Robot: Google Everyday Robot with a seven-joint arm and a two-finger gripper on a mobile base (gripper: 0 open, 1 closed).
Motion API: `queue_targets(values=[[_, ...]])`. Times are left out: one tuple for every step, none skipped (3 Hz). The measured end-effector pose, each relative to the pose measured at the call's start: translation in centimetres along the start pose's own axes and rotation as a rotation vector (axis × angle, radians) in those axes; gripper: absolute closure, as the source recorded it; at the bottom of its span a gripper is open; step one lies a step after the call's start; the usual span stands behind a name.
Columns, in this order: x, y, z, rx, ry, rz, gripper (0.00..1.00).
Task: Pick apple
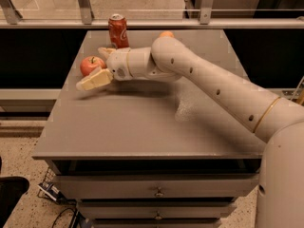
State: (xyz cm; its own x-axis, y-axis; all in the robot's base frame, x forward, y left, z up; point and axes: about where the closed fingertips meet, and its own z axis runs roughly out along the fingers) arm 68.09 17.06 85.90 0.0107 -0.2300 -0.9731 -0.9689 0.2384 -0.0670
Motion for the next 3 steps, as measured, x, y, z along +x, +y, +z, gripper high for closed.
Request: queue_targets(values=[[0.03, 0.16, 0.23, -0.005, 0.000, 0.000, 0.35], [0.01, 0.32, 0.48, -0.009, -0.001, 0.000, 0.57], [-0.03, 0.50, 0.71, -0.014, -0.001, 0.000, 0.81]])
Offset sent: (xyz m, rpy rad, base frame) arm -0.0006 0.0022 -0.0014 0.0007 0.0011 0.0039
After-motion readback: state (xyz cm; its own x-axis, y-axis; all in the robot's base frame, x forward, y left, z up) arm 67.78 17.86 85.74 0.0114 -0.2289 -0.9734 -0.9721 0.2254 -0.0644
